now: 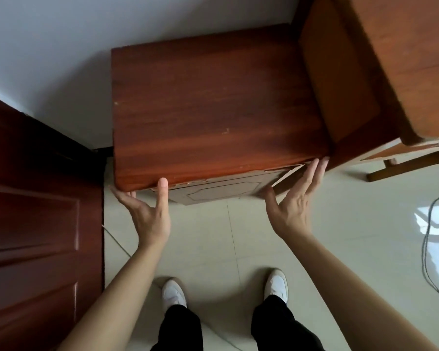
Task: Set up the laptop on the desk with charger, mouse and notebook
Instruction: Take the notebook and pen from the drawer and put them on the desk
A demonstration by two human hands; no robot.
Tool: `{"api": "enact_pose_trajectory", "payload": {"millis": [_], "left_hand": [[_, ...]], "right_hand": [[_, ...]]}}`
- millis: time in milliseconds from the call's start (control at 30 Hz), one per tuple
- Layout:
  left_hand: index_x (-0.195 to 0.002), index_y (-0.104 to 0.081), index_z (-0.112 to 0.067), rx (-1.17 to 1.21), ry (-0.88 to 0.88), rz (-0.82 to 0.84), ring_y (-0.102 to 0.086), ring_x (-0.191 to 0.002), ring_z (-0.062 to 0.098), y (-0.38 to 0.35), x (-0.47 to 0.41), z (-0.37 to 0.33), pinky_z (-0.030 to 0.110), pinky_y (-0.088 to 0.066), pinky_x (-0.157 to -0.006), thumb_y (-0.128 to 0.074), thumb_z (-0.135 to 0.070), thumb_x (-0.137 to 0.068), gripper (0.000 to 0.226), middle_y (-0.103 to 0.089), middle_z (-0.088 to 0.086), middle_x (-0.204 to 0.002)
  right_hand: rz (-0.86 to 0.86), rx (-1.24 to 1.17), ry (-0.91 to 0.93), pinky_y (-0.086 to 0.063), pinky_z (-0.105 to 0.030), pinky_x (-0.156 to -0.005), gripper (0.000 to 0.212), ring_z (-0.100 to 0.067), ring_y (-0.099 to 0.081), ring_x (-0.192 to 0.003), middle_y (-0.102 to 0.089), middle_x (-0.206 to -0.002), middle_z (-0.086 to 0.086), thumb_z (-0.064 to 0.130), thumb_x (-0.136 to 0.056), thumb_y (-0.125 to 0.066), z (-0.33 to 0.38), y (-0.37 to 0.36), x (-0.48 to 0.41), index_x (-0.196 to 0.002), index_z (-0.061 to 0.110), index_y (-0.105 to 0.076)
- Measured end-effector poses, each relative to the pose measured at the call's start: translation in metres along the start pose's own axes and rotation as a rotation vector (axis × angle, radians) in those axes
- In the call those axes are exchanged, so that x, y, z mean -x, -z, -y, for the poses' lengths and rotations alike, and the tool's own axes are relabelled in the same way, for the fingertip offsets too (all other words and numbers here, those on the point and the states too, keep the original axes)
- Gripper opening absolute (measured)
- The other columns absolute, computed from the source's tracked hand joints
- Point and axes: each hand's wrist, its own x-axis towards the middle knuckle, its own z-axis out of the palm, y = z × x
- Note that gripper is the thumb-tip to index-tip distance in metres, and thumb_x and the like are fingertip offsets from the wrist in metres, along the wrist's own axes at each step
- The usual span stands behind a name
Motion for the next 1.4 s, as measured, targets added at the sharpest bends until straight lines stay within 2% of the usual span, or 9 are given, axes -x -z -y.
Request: {"api": "enact_pose_trajectory", "payload": {"millis": [100, 267, 400, 601, 768, 868, 1001, 1235, 1402], "left_hand": [[-0.153, -0.008, -0.021, 0.008, -0.016, 0.038, -0.032, -0.141, 0.003, -0.004, -0.005, 0.009, 0.036, -0.028, -0.119, -0.057, -0.071, -0.079, 0.101, -0.030, -0.001, -0.157], [-0.148, -0.024, -0.015, 0.044, -0.002, 0.103, -0.037, -0.141, 0.013, -0.010, -0.007, 0.014, 0.039, -0.029, -0.118, -0.048, -0.069, -0.082, 0.088, -0.037, 0.003, -0.154], [-0.147, -0.025, -0.011, 0.073, -0.023, 0.115, -0.043, -0.133, 0.006, -0.008, -0.013, 0.017, 0.016, -0.034, -0.109, -0.049, -0.067, -0.080, 0.091, -0.041, 0.002, -0.151], [-0.125, -0.036, -0.024, 0.058, 0.092, 0.113, -0.041, -0.131, 0.016, -0.020, -0.004, 0.011, 0.047, -0.034, -0.113, -0.037, -0.079, -0.075, 0.074, -0.040, 0.001, -0.144], [-0.102, -0.033, -0.010, -0.011, 0.084, 0.020, -0.043, -0.100, 0.020, -0.010, -0.001, 0.013, 0.022, -0.035, -0.083, -0.047, -0.077, -0.072, 0.075, -0.039, 0.007, -0.112], [-0.106, -0.032, -0.012, -0.059, 0.169, -0.009, -0.048, -0.109, 0.024, -0.003, 0.021, 0.020, 0.031, -0.041, -0.087, -0.047, -0.080, -0.073, 0.077, -0.041, 0.006, -0.116], [-0.115, -0.036, -0.012, -0.072, 0.250, -0.047, -0.049, -0.119, 0.017, 0.006, 0.051, 0.027, 0.035, -0.043, -0.101, -0.054, -0.079, -0.071, 0.082, -0.047, 0.009, -0.130], [-0.113, -0.044, -0.021, -0.098, 0.289, 0.011, -0.060, -0.107, 0.008, 0.034, 0.077, 0.054, 0.029, -0.048, -0.096, -0.073, -0.061, -0.075, 0.063, -0.062, 0.000, -0.118], [-0.122, -0.046, -0.023, -0.124, 0.407, 0.128, -0.065, -0.101, -0.001, 0.041, 0.074, 0.070, 0.019, -0.053, -0.090, -0.077, -0.056, -0.077, 0.064, -0.069, -0.004, -0.116]], "right_hand": [[0.065, -0.085, -0.253, -0.020, -0.019, -0.119, 0.107, -0.024, -0.010, -0.158, 0.010, -0.169, -0.016, 0.019, -0.085, -0.065, 0.002, -0.010, -0.002, -0.160, 0.000, 0.010], [0.126, -0.297, -0.485, -0.022, -0.046, -0.125, 0.091, -0.030, -0.030, -0.148, -0.032, -0.159, -0.012, 0.014, -0.079, -0.069, -0.001, -0.016, -0.039, -0.156, 0.006, -0.022], [0.139, -0.358, -0.602, -0.031, -0.048, -0.120, 0.073, -0.027, -0.044, -0.138, -0.048, -0.148, -0.007, 0.007, -0.084, -0.068, -0.010, -0.015, -0.054, -0.149, 0.016, -0.036], [0.183, -0.367, -0.606, -0.040, -0.042, -0.112, 0.073, -0.023, -0.049, -0.132, -0.052, -0.143, -0.005, 0.013, -0.072, -0.065, -0.008, -0.012, -0.051, -0.140, 0.016, -0.039], [0.172, -0.306, -0.620, -0.048, -0.025, -0.075, 0.054, -0.004, -0.062, -0.084, -0.058, -0.102, 0.011, 0.018, -0.072, -0.064, -0.005, -0.001, -0.040, -0.122, 0.021, -0.043], [0.162, -0.275, -0.606, -0.049, -0.036, -0.089, 0.065, -0.013, -0.061, -0.107, -0.059, -0.113, 0.025, 0.015, -0.076, -0.063, -0.006, 0.011, -0.010, -0.136, 0.026, -0.041], [0.153, -0.227, -0.652, -0.049, -0.041, -0.096, 0.083, -0.021, -0.051, -0.133, -0.040, -0.149, 0.011, 0.018, -0.081, -0.063, -0.012, 0.024, 0.025, -0.155, 0.024, -0.026], [0.220, -0.191, -0.759, -0.050, -0.041, -0.101, 0.071, -0.018, -0.058, -0.130, -0.058, -0.139, 0.005, 0.024, -0.074, -0.063, -0.031, 0.035, 0.058, -0.141, 0.024, -0.041], [0.307, -0.168, -0.865, -0.049, -0.040, -0.098, 0.060, -0.020, -0.056, -0.130, -0.061, -0.134, 0.006, 0.005, -0.086, -0.062, -0.048, 0.038, 0.060, -0.141, 0.023, -0.048]]}}
